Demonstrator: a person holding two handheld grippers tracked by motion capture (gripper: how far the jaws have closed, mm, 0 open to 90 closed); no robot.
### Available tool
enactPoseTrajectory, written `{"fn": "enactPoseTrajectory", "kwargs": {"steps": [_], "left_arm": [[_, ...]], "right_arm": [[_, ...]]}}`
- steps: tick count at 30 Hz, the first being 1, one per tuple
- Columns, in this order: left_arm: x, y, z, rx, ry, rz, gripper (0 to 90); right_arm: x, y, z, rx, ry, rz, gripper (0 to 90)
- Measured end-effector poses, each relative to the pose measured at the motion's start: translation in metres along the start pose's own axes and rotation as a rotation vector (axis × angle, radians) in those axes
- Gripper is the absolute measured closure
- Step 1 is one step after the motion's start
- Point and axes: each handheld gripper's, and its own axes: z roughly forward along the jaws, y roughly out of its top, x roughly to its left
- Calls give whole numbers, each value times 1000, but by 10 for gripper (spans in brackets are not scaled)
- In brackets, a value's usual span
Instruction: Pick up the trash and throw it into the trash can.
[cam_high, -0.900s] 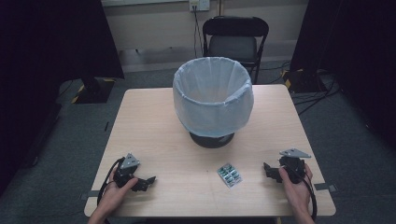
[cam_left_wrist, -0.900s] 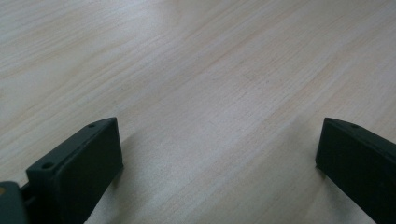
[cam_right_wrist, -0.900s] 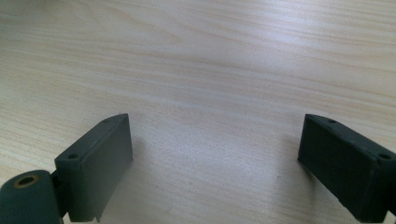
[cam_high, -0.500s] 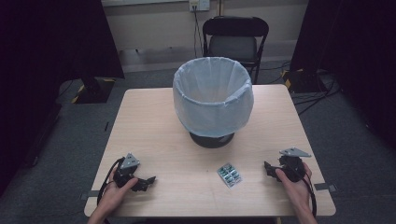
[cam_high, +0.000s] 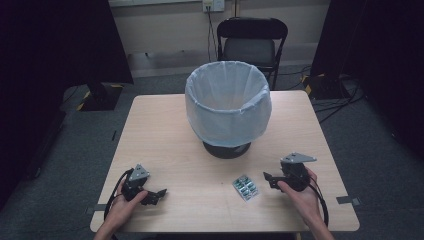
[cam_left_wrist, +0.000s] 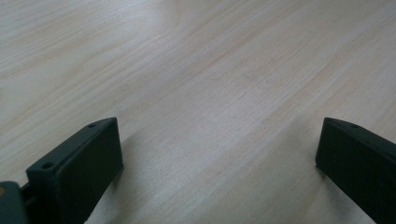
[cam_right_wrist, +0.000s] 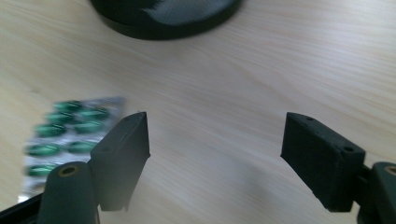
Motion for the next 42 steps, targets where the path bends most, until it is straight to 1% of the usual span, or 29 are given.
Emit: {"fn": "enactPoseTrajectory", "kwargs": {"steps": [3, 4, 5, 7, 9, 11, 14, 16, 18, 20, 22, 23, 24, 26, 27, 32, 37, 40, 42], "left_arm": [[0, 0, 0, 0, 0, 0, 0], [0, 0, 0, 0, -1, 0, 0], [0, 0, 0, 0, 0, 0, 0], [0, 0, 0, 0, 0, 1, 0], [0, 0, 0, 1, 1, 1, 1], [0, 0, 0, 1, 1, 0, 1], [0, 0, 0, 0, 1, 0, 1], [0, 0, 0, 1, 1, 1, 1], [0, 0, 0, 1, 1, 1, 1], [0, 0, 0, 1, 1, 1, 1], [0, 0, 0, 1, 1, 1, 1], [0, 0, 0, 1, 1, 1, 1], [0, 0, 0, 1, 1, 1, 1], [0, 0, 0, 1, 3, 0, 2], [0, 0, 0, 1, 3, 1, 2], [0, 0, 0, 0, 4, 0, 2], [0, 0, 0, -1, 5, 3, 3], [0, 0, -1, 1, 5, 5, 2], [-1, 0, 0, -1, 4, -1, 2]], "right_arm": [[18, 1, 7, -15, 52, 10, 203], [24, 0, 10, -13, 66, -2, 201], [31, 0, 13, 3, 78, -12, 192], [42, 1, 17, 18, 107, -42, 181], [52, 1, 20, 10, 138, -57, 181], [59, 0, 21, 12, 146, -67, 182], [67, -3, 25, 33, 148, -97, 183], [70, -5, 28, 44, 149, -108, 204], [72, -6, 32, 55, 139, -131, 228], [75, -9, 34, 65, 152, -136, 226], [78, -10, 36, 74, 143, -161, 226], [79, -10, 38, 79, 141, -166, 227], [80, -11, 39, 81, 141, -168, 230], [81, -12, 39, 70, 129, -188, 249], [81, -12, 39, 65, 128, -188, 250], [78, -13, 38, 55, 116, -174, 336], [77, -12, 38, 59, 123, -174, 337], [74, -11, 38, 60, 144, -146, 338], [71, -10, 38, 61, 165, -128, 338]]}}
